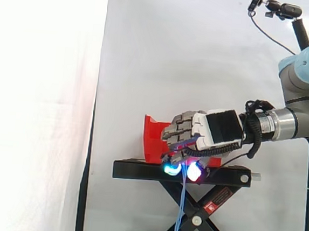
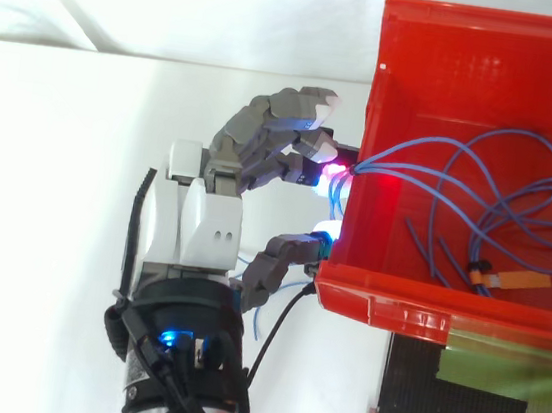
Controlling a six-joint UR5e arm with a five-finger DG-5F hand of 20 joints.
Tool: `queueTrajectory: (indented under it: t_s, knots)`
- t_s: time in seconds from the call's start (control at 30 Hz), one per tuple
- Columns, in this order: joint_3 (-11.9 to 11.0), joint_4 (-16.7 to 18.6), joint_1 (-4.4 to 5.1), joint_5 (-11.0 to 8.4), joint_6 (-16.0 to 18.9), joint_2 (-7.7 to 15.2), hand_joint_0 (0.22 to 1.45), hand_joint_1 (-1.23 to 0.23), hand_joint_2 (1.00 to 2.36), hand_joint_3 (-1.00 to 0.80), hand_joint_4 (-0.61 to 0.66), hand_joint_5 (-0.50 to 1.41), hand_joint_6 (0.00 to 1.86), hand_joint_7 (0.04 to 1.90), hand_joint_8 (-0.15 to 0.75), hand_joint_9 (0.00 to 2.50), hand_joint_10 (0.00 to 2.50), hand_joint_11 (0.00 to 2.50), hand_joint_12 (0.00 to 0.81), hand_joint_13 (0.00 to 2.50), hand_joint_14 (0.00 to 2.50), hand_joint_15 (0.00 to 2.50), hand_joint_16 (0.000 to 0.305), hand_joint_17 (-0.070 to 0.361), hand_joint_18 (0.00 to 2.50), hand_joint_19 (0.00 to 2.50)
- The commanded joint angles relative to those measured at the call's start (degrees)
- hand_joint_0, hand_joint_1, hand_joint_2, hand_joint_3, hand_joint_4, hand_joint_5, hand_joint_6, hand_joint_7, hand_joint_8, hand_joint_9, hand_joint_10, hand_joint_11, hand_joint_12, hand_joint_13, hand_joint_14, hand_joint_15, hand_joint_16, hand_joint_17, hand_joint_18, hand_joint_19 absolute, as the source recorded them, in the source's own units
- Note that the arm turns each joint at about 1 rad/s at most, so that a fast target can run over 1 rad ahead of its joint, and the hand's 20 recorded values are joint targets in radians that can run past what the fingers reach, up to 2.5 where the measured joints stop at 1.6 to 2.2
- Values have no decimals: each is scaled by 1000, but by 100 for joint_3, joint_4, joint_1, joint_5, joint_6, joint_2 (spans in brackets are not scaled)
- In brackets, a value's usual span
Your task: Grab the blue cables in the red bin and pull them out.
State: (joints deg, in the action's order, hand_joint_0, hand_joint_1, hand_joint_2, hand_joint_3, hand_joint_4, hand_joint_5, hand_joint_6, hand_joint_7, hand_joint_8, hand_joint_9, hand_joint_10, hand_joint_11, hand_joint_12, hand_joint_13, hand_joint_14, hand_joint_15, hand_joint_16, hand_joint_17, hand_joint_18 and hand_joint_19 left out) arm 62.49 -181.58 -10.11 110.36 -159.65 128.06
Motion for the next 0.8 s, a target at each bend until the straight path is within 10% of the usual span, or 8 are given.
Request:
queueTrajectory:
  t_s: [0.0, 0.77]
  knots:
    - [0, 26, 0, 3, 0, 0, 781, -1001, 1000, -1000, 77, 871, 104, 695, 280, 892, 12, 1169, 345, 706, 23, 714, 43, 96, 627, 834]
    - [0, -9, 9, 3, 0, 0, 832, -911, 1000, -1000, 25, 909, 455, 595, 266, 954, 15, 1169, 328, 744, 25, 720, 40, 91, 647, 837]
